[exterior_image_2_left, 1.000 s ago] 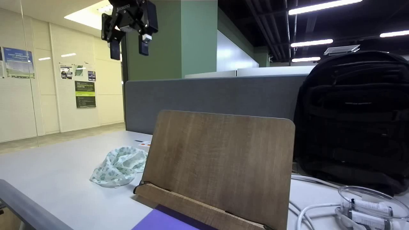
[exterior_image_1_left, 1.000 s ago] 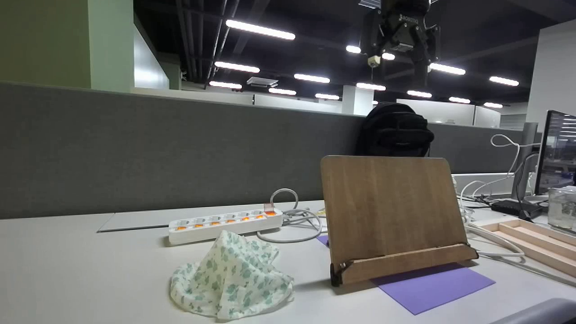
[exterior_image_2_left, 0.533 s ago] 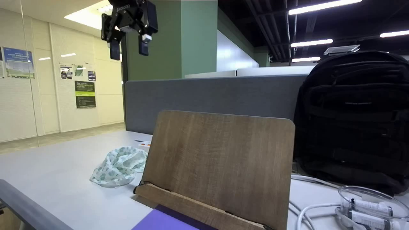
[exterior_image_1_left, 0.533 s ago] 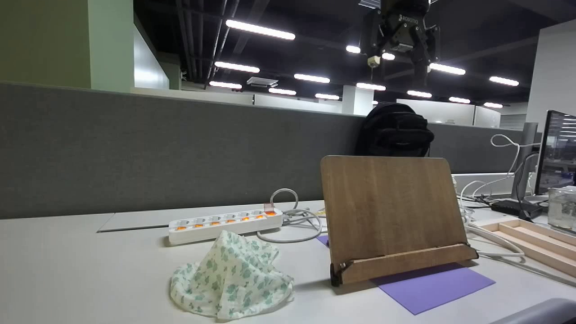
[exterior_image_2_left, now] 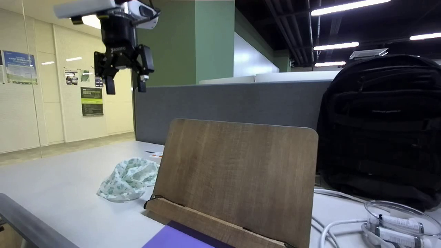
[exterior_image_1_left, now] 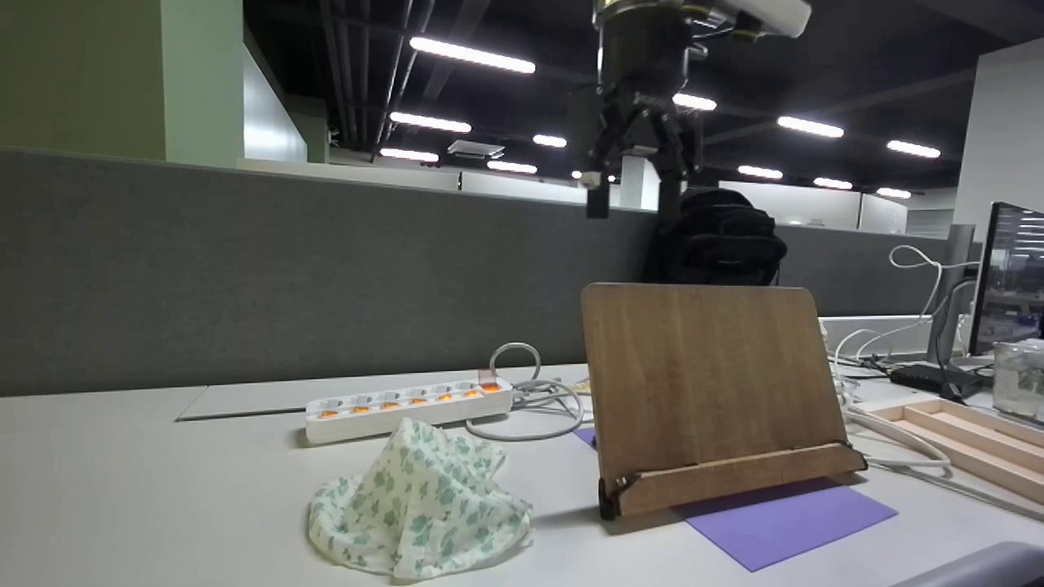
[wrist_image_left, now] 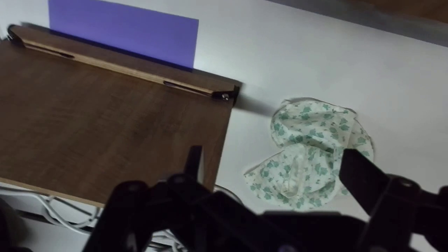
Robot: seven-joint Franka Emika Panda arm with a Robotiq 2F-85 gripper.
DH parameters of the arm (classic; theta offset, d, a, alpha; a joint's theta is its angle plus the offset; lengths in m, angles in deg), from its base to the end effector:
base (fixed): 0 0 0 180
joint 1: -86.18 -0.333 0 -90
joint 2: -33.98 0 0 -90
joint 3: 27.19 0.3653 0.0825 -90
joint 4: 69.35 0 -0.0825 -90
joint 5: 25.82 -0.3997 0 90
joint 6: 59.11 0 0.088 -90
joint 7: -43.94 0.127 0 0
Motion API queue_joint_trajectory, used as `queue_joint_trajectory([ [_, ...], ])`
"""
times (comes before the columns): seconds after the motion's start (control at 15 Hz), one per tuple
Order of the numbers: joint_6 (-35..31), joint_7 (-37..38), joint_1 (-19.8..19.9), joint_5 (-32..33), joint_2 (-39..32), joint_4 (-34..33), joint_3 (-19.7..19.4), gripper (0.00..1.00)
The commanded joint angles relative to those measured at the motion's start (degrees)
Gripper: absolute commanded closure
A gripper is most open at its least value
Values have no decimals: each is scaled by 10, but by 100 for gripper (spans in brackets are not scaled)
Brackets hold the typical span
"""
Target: Put the towel on the wooden rack.
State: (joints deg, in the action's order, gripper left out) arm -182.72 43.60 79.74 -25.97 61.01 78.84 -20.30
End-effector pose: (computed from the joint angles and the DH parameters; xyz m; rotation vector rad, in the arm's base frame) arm 0.3753 0.0897 0.4353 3.0734 0.3476 0.0699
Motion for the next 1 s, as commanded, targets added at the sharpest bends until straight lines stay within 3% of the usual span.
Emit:
queue_joint_trajectory([
  [0.0, -107, 8, -42, -13, -54, 9, 35, 0],
  [0.47, -322, -16, -106, -63, -205, 3, 68, 0],
  [0.53, -332, -17, -106, -69, -226, 0, 67, 0],
  [0.6, -309, -8, -104, -56, -186, 13, 70, 0],
  [0.93, -345, -7, -97, -36, -226, 15, 73, 0],
])
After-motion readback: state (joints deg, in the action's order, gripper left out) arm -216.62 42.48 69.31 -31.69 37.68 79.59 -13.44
